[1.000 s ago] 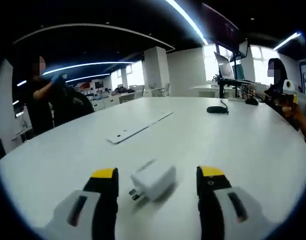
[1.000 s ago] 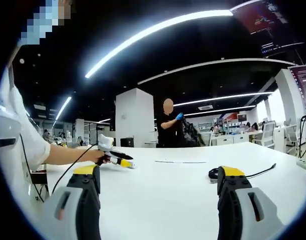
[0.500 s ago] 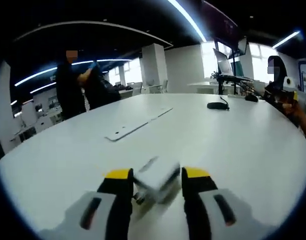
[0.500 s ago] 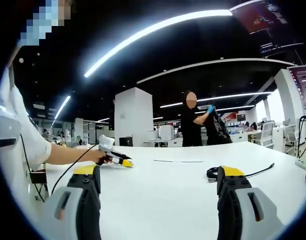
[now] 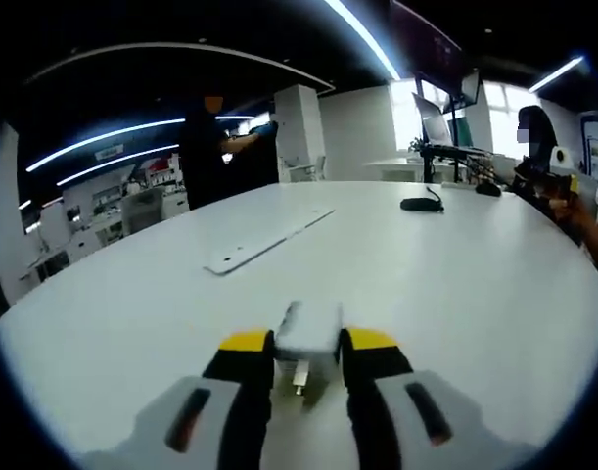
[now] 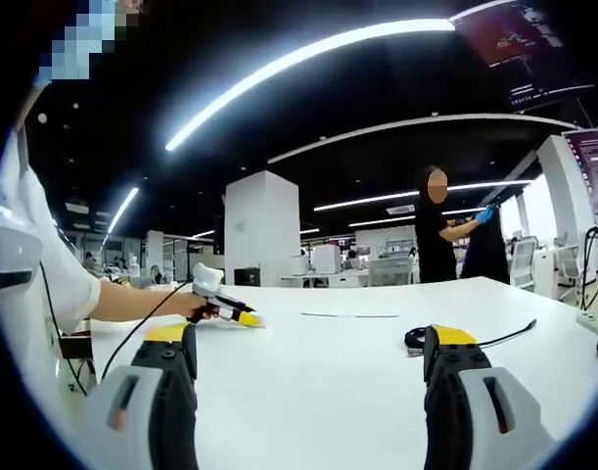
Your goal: Plug the desk Type‑C cable into the charger adapter.
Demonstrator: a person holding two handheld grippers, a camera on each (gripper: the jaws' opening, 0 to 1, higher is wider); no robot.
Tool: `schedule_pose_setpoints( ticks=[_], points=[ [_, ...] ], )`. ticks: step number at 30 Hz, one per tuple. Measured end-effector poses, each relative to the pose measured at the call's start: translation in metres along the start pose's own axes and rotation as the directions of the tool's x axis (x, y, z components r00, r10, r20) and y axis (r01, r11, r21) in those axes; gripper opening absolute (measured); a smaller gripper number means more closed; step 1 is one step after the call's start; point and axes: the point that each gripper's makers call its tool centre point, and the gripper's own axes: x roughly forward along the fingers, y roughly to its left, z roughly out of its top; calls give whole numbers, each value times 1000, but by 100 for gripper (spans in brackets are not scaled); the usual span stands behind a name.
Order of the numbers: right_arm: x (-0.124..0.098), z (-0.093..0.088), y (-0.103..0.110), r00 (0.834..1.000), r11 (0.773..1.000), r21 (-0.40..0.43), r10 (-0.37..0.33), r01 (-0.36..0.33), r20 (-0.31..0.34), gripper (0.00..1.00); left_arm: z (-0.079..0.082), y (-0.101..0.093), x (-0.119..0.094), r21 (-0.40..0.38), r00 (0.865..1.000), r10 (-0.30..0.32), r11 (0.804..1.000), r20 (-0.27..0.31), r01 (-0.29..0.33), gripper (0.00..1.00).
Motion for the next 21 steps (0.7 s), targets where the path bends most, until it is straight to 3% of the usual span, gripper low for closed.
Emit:
schedule_pose_setpoints(
  ticks=[21],
  points=[
    [-7,0,0,1000,1000,4,-6,6,6,98,-2,1,-3,-44,1000,-11,999,-20,10,25]
  ],
)
